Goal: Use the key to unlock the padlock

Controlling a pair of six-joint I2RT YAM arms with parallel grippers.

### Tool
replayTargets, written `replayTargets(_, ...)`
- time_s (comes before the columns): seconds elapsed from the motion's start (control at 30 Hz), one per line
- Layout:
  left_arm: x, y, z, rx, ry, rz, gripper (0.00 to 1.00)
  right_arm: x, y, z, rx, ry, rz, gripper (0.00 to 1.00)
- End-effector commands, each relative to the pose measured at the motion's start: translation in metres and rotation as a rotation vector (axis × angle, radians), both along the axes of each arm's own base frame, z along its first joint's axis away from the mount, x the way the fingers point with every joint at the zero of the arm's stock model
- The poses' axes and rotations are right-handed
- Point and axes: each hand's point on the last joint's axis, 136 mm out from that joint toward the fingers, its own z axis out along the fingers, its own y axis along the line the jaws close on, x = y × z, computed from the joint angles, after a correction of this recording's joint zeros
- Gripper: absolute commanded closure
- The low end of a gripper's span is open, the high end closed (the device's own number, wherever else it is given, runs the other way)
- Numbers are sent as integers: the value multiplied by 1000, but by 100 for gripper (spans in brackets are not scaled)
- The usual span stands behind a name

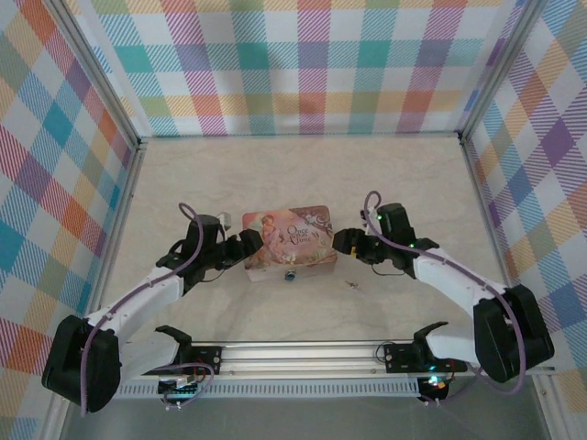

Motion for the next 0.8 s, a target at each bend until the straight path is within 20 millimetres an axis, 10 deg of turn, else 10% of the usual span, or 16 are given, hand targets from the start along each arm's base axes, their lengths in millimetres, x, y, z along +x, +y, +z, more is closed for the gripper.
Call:
replayTargets(0.0, 3, -14, 8, -41, -33, -23, 22, 2, 12, -1, 5, -13, 22, 38)
replayTargets(0.77, 89, -90, 3, -10, -42, -110, 23, 70, 8, 4, -153, -94, -74, 39)
